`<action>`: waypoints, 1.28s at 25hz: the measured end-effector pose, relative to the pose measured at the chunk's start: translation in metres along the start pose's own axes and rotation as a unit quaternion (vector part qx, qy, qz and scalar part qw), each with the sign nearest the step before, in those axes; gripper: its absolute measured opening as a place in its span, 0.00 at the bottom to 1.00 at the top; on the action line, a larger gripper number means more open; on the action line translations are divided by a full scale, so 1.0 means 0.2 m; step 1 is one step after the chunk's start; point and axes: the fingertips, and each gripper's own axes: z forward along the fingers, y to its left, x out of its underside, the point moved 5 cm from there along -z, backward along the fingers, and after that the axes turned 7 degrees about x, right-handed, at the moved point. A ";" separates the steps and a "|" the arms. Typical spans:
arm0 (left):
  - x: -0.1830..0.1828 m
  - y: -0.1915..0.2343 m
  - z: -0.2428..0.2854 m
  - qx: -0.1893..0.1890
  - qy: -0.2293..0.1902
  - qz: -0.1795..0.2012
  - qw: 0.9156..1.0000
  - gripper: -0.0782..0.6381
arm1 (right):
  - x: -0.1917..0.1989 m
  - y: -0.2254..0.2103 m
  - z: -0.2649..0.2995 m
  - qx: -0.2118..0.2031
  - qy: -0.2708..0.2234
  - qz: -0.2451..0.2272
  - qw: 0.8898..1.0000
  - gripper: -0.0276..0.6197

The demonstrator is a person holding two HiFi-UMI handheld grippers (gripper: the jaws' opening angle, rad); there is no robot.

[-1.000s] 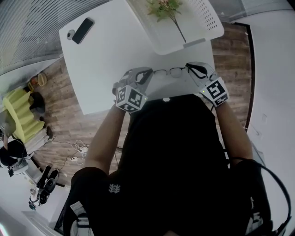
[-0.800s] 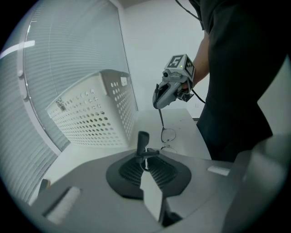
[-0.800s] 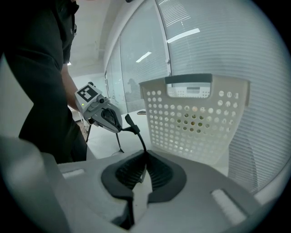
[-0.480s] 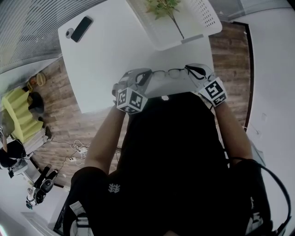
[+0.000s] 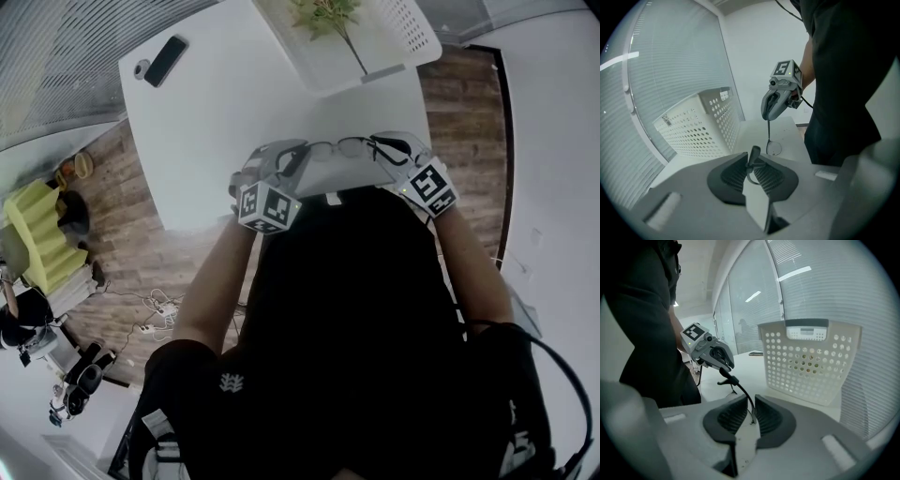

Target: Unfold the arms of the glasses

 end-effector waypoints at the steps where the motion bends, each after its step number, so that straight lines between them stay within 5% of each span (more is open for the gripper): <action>1: -0.01 0.00 0.00 0.000 -0.001 -0.001 1.000 0.17 | 0.00 0.00 -0.01 -0.002 -0.001 -0.001 1.000 0.10; 13: -0.11 -0.01 -0.07 -0.013 -0.010 0.020 1.000 0.19 | 0.02 0.05 -0.07 -0.025 0.018 -0.030 0.999 0.21; 32: -0.27 -0.01 -0.23 -0.039 -0.043 0.023 0.998 0.20 | -0.22 0.11 -0.25 -0.026 -0.035 -0.077 0.996 0.26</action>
